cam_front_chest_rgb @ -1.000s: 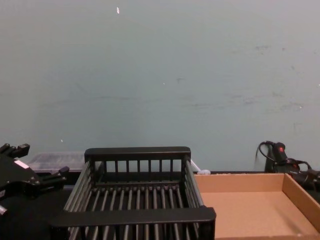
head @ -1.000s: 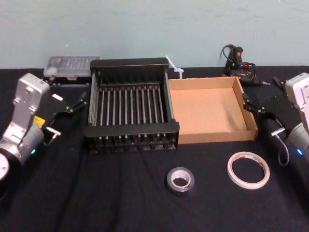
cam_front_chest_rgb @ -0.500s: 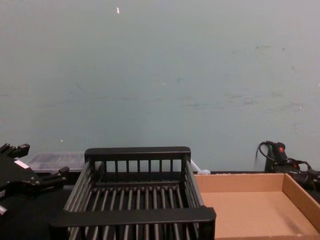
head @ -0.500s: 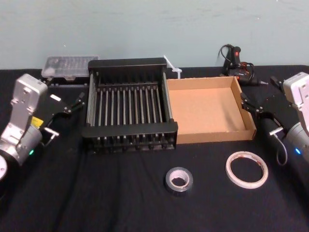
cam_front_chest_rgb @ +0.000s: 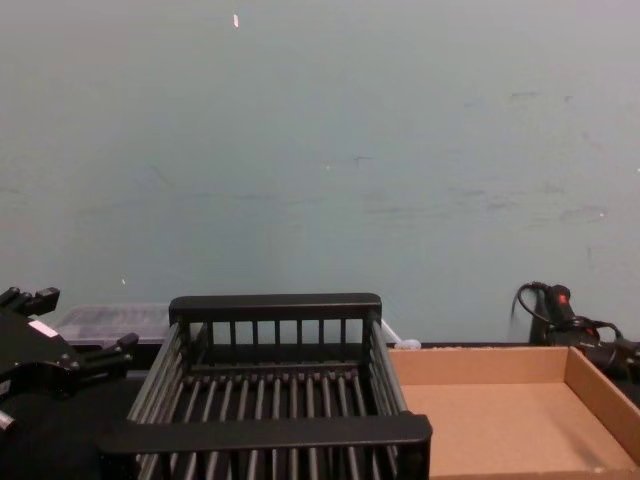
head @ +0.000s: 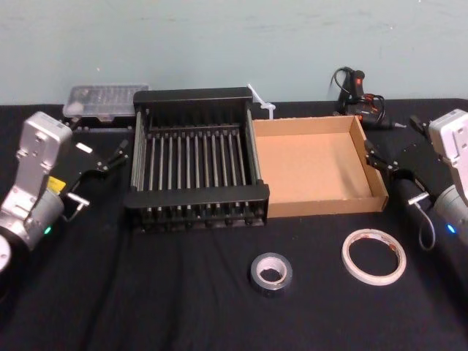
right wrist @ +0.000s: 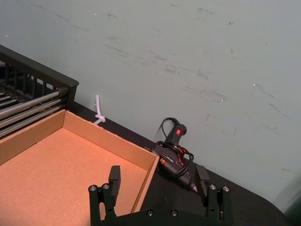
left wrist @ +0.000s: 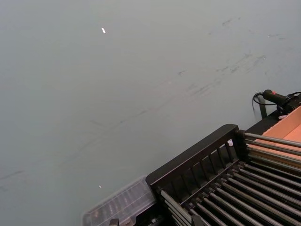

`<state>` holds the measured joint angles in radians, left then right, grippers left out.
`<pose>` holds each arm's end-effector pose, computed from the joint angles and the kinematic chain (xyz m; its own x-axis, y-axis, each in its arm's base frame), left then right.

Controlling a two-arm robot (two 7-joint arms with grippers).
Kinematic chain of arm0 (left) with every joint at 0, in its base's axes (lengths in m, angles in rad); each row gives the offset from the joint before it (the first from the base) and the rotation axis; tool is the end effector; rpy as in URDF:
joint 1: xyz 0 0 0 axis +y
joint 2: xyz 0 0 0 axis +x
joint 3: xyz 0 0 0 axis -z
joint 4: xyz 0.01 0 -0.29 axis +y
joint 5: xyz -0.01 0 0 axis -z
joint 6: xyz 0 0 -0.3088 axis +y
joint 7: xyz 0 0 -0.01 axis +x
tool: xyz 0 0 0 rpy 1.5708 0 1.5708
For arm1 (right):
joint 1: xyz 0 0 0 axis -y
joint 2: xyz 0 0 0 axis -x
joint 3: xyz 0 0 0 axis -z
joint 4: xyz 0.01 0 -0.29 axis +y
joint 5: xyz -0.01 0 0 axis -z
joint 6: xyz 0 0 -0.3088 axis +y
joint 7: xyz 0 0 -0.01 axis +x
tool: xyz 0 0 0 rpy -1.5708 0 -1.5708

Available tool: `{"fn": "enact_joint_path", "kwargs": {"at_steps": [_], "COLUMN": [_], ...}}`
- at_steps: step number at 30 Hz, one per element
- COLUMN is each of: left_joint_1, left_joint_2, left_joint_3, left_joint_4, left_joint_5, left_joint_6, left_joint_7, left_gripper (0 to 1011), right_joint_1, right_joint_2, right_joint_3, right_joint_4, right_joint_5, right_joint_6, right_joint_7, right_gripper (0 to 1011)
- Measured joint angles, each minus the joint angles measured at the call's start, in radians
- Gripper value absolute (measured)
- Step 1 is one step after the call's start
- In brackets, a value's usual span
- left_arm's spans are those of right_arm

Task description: Pick up the white tape and place it into the black box , Pick up the silver tape and place it into the brown box.

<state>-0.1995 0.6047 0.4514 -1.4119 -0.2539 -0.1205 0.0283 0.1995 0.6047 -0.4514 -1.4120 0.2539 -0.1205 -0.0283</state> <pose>0.3581 0.0827 -0.3023 0.2922 0.8803 0.3738 -0.9553 0.2873 0.0704 0.3581 -0.0827 -0.3023 0.2923 -0.8803 0.3737 0.9553 0.2873 -0.0703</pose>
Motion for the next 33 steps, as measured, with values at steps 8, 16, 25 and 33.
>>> {"fn": "enact_joint_path", "kwargs": {"at_steps": [8, 16, 25, 33], "left_joint_1": [0.0, 0.0, 0.0, 0.0], "left_joint_2": [0.0, 0.0, 0.0, 0.0], "left_joint_3": [0.0, 0.0, 0.0, 0.0], "left_joint_4": [0.0, 0.0, 0.0, 0.0], "left_joint_5": [0.0, 0.0, 0.0, 0.0], "left_joint_6": [0.0, 0.0, 0.0, 0.0], "left_joint_7": [0.0, 0.0, 0.0, 0.0], "left_gripper": [1001, 1001, 1001, 1001], "right_joint_1": [-0.001, -0.021, -0.095, -0.202], "right_joint_2": [0.0, 0.019, 0.068, 0.137], "right_joint_3": [0.003, 0.031, 0.11, 0.186], "right_joint_4": [-0.002, -0.046, -0.162, -0.272], "right_joint_5": [-0.003, 0.006, 0.104, 0.18], "right_joint_6": [0.002, 0.04, 0.13, 0.204], "right_joint_7": [0.003, 0.049, 0.117, 0.172], "right_gripper": [1000, 1002, 1000, 1000]}}
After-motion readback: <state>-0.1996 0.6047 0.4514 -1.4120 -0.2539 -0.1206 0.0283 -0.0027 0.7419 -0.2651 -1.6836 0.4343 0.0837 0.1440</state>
